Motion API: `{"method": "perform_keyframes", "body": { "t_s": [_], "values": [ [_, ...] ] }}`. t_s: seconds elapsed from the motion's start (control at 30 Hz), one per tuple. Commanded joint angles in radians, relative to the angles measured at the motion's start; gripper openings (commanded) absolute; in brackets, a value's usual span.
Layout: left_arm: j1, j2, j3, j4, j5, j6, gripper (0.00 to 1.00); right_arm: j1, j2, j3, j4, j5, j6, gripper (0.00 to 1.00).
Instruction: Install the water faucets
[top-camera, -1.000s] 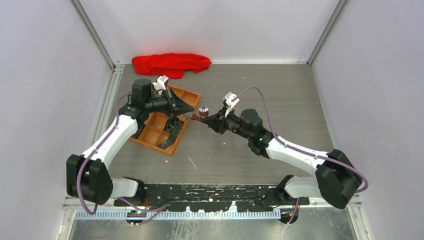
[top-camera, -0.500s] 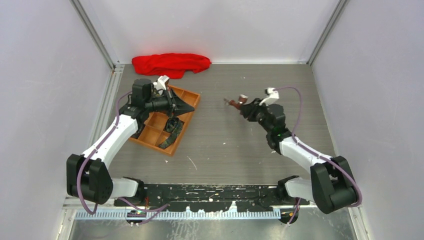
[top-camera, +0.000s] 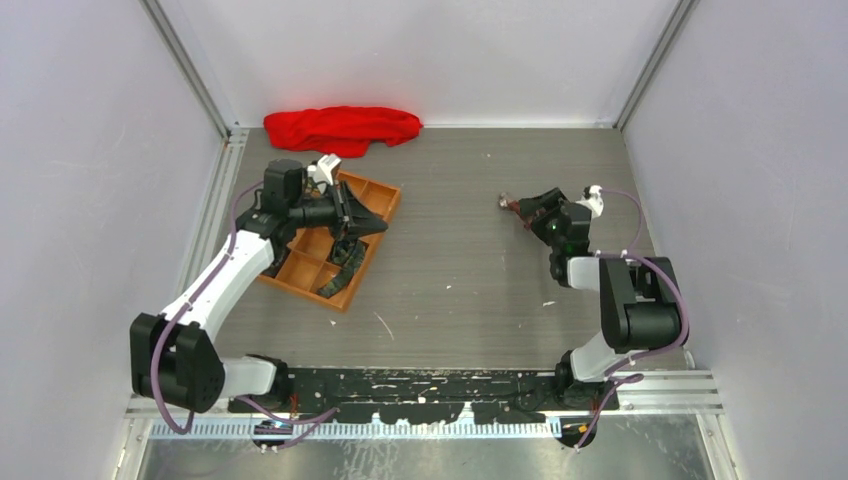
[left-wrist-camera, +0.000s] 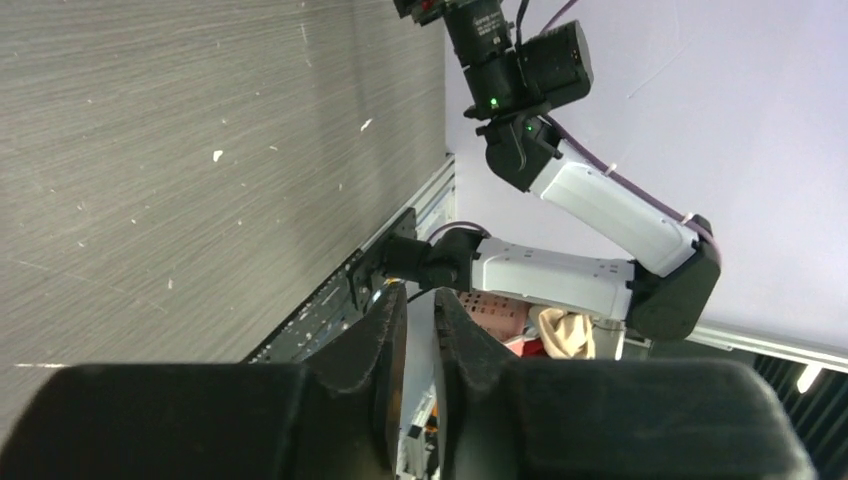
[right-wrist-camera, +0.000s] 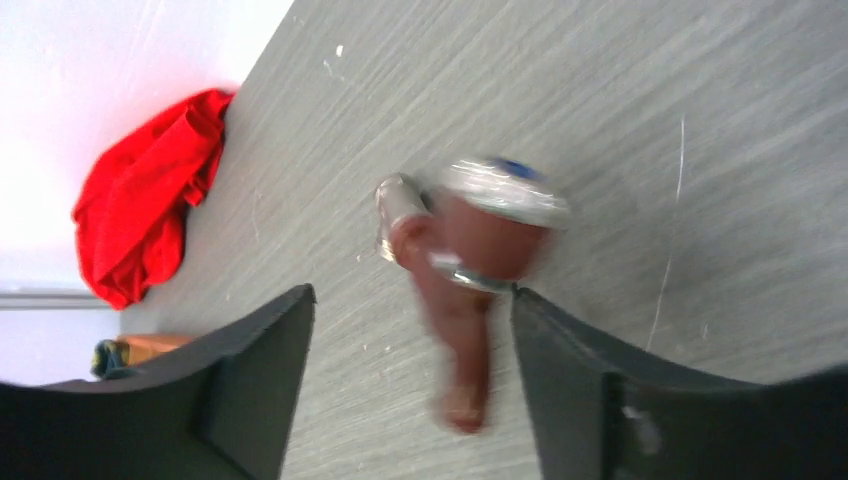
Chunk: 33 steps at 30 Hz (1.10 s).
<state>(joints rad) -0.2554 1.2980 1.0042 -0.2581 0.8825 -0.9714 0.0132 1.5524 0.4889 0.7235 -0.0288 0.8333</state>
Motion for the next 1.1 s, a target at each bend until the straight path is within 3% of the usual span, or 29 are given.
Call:
{"method": "perform_keyframes", "body": {
  "t_s": [0.0, 0.17, 0.27, 0.37, 0.57, 0.73, 0.83, 0.93, 1.07],
  "values": [
    [-0.003, -0.058, 0.050, -0.036, 0.032, 0.067, 0.26, -0.011, -0.007, 0.162, -0.134, 0.124, -0.031, 0.97],
    [-0.004, -0.080, 0.043, -0.070, -0.015, 0.099, 0.57, -0.011, -0.091, 0.323, -0.489, 0.283, -0.161, 1.00],
    [-0.004, -0.100, 0.036, -0.076, -0.064, 0.110, 0.69, -0.012, -0.143, 0.438, -0.705, 0.382, -0.226, 1.00],
    [-0.003, -0.119, 0.035, -0.097, -0.124, 0.129, 0.98, -0.010, -0.181, 0.542, -0.891, 0.444, -0.265, 1.00],
    [-0.004, -0.158, 0.030, -0.145, -0.203, 0.182, 0.99, -0.010, -0.292, 0.601, -1.065, 0.501, -0.306, 1.00],
    [-0.003, -0.209, -0.002, -0.158, -0.274, 0.226, 1.00, -0.010, -0.416, 0.559, -1.106, 0.389, -0.350, 1.00],
    [-0.004, -0.223, -0.007, -0.176, -0.234, 0.282, 0.99, -0.010, -0.459, 0.537, -1.118, 0.334, -0.386, 1.00],
    [-0.003, -0.236, -0.014, -0.208, -0.209, 0.334, 1.00, -0.010, -0.480, 0.525, -1.127, 0.350, -0.397, 1.00],
    [-0.004, -0.277, -0.025, -0.245, -0.290, 0.355, 0.99, -0.010, -0.480, 0.528, -1.122, 0.384, -0.403, 1.00]
  ]
}}
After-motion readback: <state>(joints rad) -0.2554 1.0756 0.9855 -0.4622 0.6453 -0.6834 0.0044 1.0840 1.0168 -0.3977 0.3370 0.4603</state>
